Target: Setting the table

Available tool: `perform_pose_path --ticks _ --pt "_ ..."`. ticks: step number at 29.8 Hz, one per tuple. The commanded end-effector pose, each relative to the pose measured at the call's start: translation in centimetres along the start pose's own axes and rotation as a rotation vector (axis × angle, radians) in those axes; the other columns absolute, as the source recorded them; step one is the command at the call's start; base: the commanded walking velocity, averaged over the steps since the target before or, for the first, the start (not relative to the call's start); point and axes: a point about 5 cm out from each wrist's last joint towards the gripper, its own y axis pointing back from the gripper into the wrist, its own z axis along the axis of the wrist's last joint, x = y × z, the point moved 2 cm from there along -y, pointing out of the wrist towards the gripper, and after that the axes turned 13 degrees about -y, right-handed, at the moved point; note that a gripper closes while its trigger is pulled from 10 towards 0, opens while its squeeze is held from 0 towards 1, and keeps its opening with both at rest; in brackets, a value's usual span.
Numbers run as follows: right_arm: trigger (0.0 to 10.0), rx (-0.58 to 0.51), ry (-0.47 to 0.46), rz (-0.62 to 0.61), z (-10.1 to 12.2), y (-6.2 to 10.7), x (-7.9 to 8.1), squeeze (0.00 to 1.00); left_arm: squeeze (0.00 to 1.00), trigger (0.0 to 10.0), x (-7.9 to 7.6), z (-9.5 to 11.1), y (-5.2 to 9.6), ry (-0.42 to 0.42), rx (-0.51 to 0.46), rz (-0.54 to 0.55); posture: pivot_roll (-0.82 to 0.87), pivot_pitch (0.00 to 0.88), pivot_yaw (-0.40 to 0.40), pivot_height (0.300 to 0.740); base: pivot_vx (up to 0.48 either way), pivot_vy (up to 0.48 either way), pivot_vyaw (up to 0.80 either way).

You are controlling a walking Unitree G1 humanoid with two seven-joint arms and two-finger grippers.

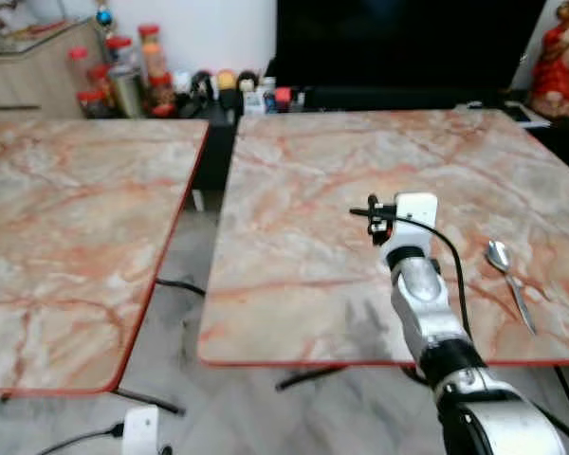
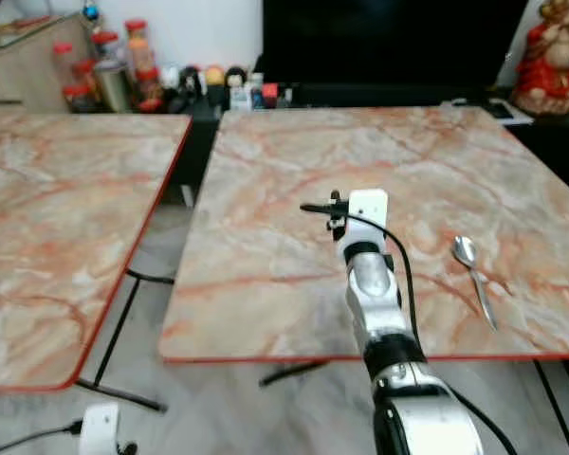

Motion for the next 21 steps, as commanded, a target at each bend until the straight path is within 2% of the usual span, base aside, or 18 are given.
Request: perform_pose_path --ticks 1,6,21 --pt "10.0 -0.025 -0.018 0.024 0.74 -0.41 1.04 0.0 0.0 10.0 1.24 -0.05 0.01 -0.008 0.001 0.027 0.06 0.0 -0.024 0.728 0.0 0.0 0.0" --pt "10.0 -0.024 -0.018 0.025 0.71 -0.41 1.06 0.0 0.0 10.0 1.51 -0.01 -0.01 -0.044 0.008 0.034 0.06 0.0 -0.024 0.728 0.0 0.0 0.0" --pt "10.0 -0.014 -0.008 0.021 0.57 -0.42 0.95 0.0 0.0 10.0 1.83 -0.61 0.13 -0.051 0.018 0.038 0.06 0.0 -0.027 0.728 0.0 -0.453 0.0"
